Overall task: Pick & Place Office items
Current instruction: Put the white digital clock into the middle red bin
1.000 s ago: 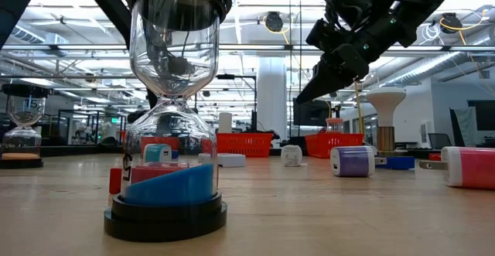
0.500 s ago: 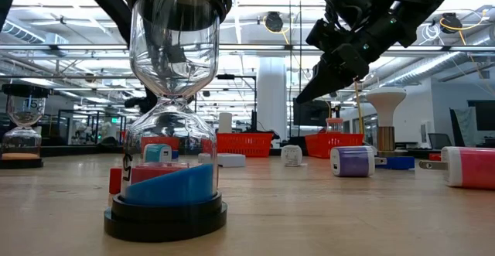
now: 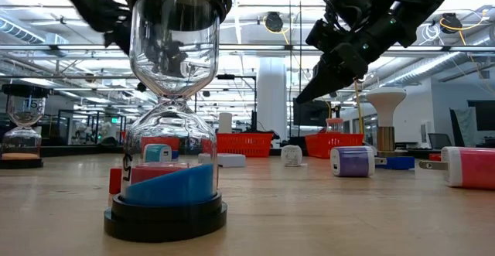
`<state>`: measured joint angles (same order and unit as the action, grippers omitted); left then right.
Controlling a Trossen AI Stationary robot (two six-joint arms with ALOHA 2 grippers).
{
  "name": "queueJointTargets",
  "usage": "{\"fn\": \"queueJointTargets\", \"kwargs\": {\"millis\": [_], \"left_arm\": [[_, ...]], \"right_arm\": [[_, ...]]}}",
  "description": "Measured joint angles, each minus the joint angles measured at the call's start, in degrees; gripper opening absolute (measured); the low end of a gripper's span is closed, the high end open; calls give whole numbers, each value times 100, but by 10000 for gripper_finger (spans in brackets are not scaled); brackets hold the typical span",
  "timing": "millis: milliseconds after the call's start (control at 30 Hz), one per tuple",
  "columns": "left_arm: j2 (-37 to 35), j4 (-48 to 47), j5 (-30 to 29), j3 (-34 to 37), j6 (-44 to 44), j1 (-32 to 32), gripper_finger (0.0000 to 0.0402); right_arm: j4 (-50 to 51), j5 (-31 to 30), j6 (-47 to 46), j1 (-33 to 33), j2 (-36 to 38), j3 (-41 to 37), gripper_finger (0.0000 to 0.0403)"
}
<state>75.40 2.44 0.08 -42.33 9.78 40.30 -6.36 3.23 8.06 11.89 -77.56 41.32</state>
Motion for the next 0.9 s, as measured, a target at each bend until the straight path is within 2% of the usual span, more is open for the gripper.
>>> {"fn": "queueJointTargets", "kwargs": {"millis": [133,233,333,533,667,900], "left_arm": [[-529,1118,336,852,33,-365,23],[-702,1265,537,1186,280,-541,23],[-724,1535,497,1491,80,-766,23],[-655,3501,578,2342,-327,-1234,3],[-654,3824,601,2518,-397,-1445,14],[-438,3828,605,2534,-576,-1860,3]], "right_arm": [[-303,-5,-251,-1,-102,-4,6],[-582,3,-348,1,-211,-4,6],[-951,2,-439,2,-324,-1,6],[-1831,221,-674,2,-627,9,6],[-2358,636,-726,-2,-906,-4,6],[-2986,571,-780,-1,-1201,0,6]]}}
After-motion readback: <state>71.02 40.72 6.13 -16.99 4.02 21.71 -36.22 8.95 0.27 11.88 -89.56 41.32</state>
